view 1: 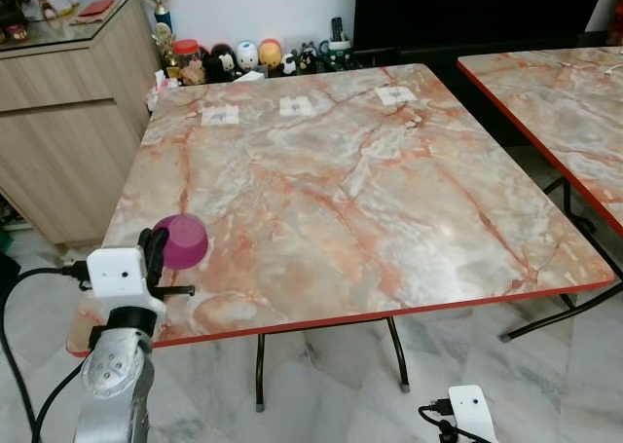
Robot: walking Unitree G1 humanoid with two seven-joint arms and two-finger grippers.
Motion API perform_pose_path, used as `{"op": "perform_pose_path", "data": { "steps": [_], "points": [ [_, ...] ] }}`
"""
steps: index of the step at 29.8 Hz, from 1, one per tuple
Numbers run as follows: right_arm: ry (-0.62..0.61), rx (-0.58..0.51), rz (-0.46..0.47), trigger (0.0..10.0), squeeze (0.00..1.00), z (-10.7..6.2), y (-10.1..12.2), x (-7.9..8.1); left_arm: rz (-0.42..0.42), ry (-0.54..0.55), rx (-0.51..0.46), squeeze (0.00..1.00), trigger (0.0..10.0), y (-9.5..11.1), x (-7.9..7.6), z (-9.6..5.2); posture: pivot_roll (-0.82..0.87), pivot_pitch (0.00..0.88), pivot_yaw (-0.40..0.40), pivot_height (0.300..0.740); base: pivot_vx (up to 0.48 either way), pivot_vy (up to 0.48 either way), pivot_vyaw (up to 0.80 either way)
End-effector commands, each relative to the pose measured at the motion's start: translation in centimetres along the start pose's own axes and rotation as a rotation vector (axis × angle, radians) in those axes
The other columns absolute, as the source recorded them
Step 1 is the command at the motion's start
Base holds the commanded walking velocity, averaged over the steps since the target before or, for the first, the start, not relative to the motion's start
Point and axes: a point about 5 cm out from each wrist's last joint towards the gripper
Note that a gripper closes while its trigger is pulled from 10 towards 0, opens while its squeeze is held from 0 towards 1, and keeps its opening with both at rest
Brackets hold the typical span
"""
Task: Setting the table
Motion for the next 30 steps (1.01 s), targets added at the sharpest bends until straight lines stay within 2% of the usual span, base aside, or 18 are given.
{"op": "perform_pose_path", "data": {
  "steps": [1, 6, 11, 24, 28, 30],
  "points": [
    [-0.016, 0.015, 0.025, 10.0, 0.00, -0.06, -0.42, -0.30, 0.001, -0.011, -0.004, 0.00, 10.0, 0.00, -0.27, 0.25, -0.03, 0.000, 0.035, 0.740, 0.000, -0.461, 0.00],
    [-0.012, 0.013, 0.012, 10.0, 0.00, -0.05, -0.37, -0.28, -0.004, -0.016, -0.005, 0.00, 10.0, 0.04, -0.46, 0.37, -0.04, 0.000, 0.038, 0.740, 0.000, -0.461, 0.00],
    [-0.013, 0.015, -0.015, 10.0, 0.00, -0.03, -0.30, -0.27, -0.008, -0.007, -0.002, 0.00, 10.0, -0.08, -0.33, 0.54, -0.03, 0.000, 0.040, 0.740, 0.000, -0.461, 0.80],
    [-0.013, 0.018, -0.015, 10.0, 0.00, -0.03, -0.29, -0.11, -0.021, -0.026, -0.001, 0.00, 10.0, -0.22, -1.01, 0.97, -0.04, 0.000, 0.049, 0.740, 0.000, -0.459, 0.00],
    [-0.011, 0.018, -0.028, 10.0, 0.00, -0.03, -0.30, -0.01, -0.022, -0.036, -0.004, 0.00, 10.0, -0.20, -1.17, 1.14, -0.05, 0.000, 0.053, 0.740, 0.000, -0.447, 0.80],
    [-0.013, 0.018, -0.006, 10.0, 0.00, -0.06, -0.39, 0.06, -0.023, -0.041, -0.004, 0.00, 10.0, -0.19, -1.23, 1.21, -0.05, 0.000, 0.056, 0.740, 0.000, -0.446, 0.40]
  ]
}}
Point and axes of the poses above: a point about 5 cm out from each wrist's last joint towards the gripper, its own z axis pointing out of the wrist towards the gripper, its own y axis along the axis of the wrist's last joint, x = y × z, and after that the axes turned 4 degrees about -z, right-handed
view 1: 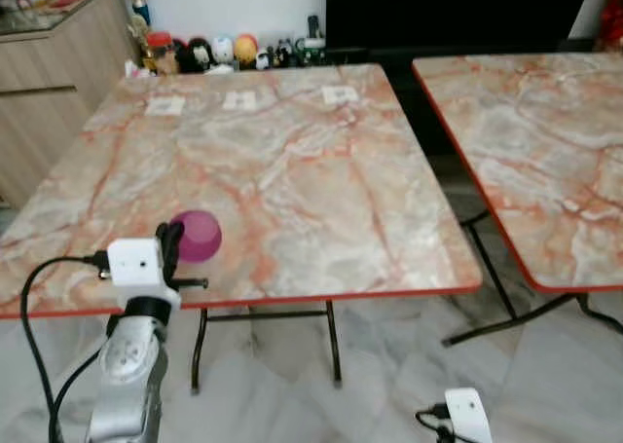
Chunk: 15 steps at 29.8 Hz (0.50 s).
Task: Setting the table
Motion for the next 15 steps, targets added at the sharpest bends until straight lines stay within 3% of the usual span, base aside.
{"op": "perform_pose_path", "data": {
  "steps": [1, 15],
  "points": [
    [-0.007, -0.002, 0.005, 10.0, 0.00, 0.02, 0.10, -0.16, -0.004, -0.005, -0.006, 0.00, 10.0, 0.02, 0.01, -0.10, -0.05, 0.000, 0.056, 0.740, 0.000, -0.446, 0.00],
    [-0.007, 0.005, 0.013, 10.0, 0.00, -0.02, -0.12, -0.01, 0.012, -0.047, -0.012, 0.00, 10.0, 0.06, -0.42, 0.05, -0.04, 0.000, 0.056, 0.740, 0.000, -0.445, 0.00]
  ]
}}
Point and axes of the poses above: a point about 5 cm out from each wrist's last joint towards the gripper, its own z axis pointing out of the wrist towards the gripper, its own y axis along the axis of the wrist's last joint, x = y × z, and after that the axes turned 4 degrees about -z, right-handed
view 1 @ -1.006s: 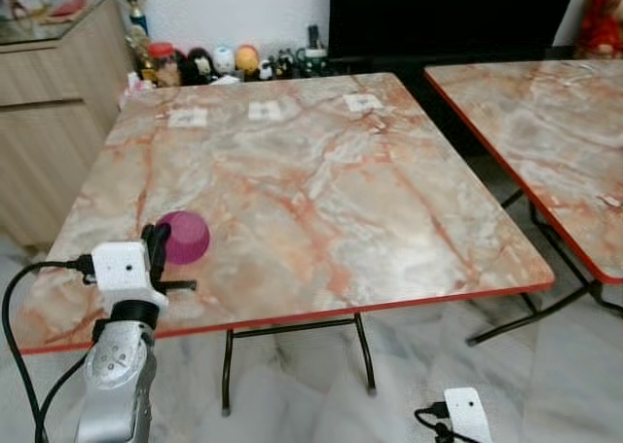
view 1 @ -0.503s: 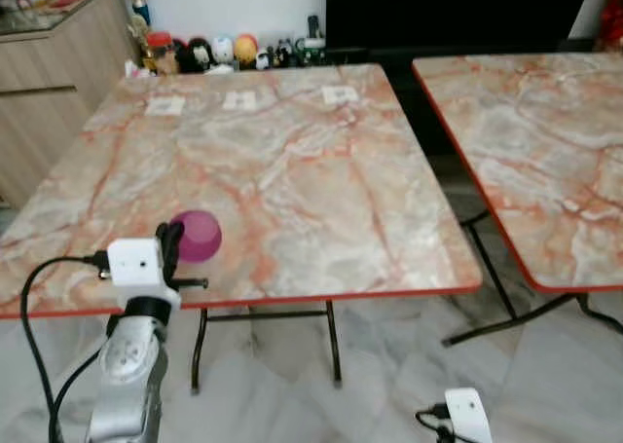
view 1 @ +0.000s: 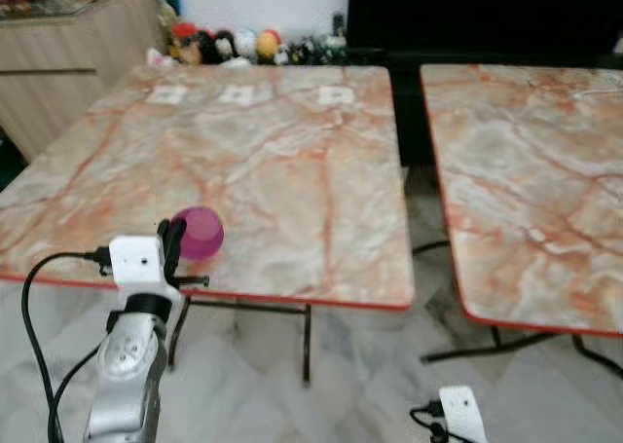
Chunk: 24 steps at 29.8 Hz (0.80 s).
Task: Setting the table
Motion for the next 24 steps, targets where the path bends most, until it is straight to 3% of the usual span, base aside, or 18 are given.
{"op": "perform_pose_path", "data": {
  "steps": [1, 9, 14, 24],
  "points": [
    [-0.014, 0.013, 0.003, 10.0, 0.00, -0.04, -0.39, -0.46, -0.005, -0.018, -0.013, 0.00, 10.0, 0.22, -0.44, 0.02, -0.04, 0.000, 0.056, 0.740, 0.000, -0.446, 0.00],
    [-0.028, 0.025, 0.019, 10.0, 0.00, -0.06, -0.52, -0.43, -0.003, -0.028, -0.023, 0.00, 10.0, 0.49, -0.37, 0.36, -0.05, 0.000, 0.067, 0.740, 0.000, -0.445, 0.00],
    [-0.030, 0.023, 0.029, 10.0, 0.00, -0.03, -0.40, -0.52, -0.005, -0.019, -0.033, 0.00, 10.0, 0.73, -0.34, 0.66, -0.05, 0.000, 0.064, 0.740, 0.000, -0.444, -0.74],
    [-0.031, 0.016, 0.024, 10.0, 0.00, 0.02, -0.14, -0.72, -0.005, -0.002, -0.028, 0.00, 10.0, 0.59, -0.30, 0.56, -0.04, 0.000, 0.054, 0.740, 0.000, -0.434, 0.00]
  ]
}}
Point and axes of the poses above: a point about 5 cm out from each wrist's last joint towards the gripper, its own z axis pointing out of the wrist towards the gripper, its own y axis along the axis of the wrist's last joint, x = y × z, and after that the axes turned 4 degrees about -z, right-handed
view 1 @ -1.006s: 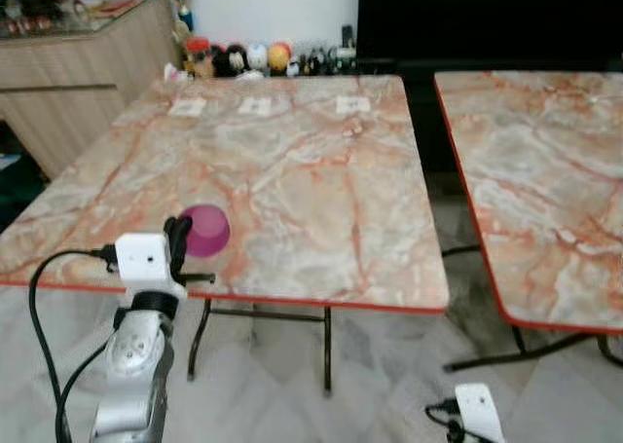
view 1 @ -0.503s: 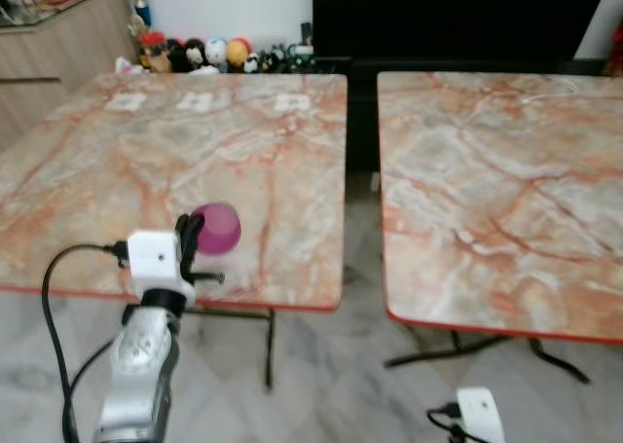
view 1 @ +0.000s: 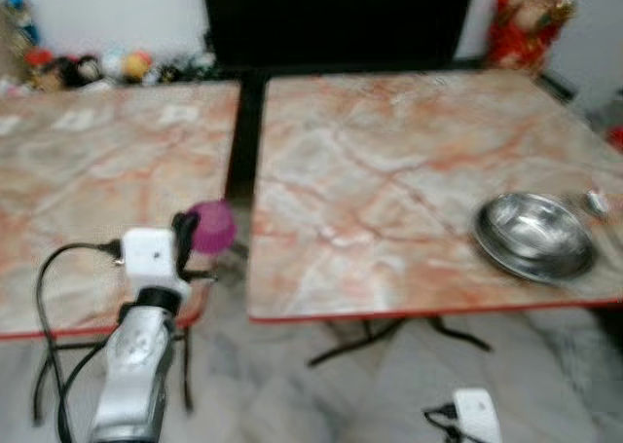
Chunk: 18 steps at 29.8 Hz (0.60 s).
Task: Setting the table
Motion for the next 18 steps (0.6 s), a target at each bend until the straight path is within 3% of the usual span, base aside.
{"op": "perform_pose_path", "data": {
  "steps": [1, 11, 16, 18],
  "points": [
    [-0.012, -0.003, 0.000, 10.0, 0.00, 0.08, 0.28, -0.56, -0.004, -0.001, -0.016, 0.00, 10.0, 0.35, -0.22, 0.14, -0.04, 0.000, 0.054, 0.740, 0.000, -0.431, 0.00],
    [-0.002, -0.013, -0.043, 10.0, 0.00, 0.11, 0.48, -0.56, 0.006, 0.013, -0.008, 0.00, 10.0, 0.34, 0.08, 0.02, -0.04, 0.000, 0.056, 0.740, 0.000, -0.431, 0.00],
    [-0.015, -0.016, -0.063, 10.0, 0.00, 0.12, 0.57, -0.67, 0.005, 0.017, -0.006, 0.00, 10.0, 0.30, 0.06, 0.06, -0.04, 0.000, 0.055, 0.740, 0.000, -0.431, 0.80],
    [-0.010, -0.011, -0.051, 10.0, 0.00, 0.12, 0.53, -0.67, -0.003, 0.009, -0.003, 0.00, 10.0, 0.16, -0.38, 0.00, -0.05, 0.000, 0.055, 0.740, 0.000, -0.429, 0.00]
  ]
}}
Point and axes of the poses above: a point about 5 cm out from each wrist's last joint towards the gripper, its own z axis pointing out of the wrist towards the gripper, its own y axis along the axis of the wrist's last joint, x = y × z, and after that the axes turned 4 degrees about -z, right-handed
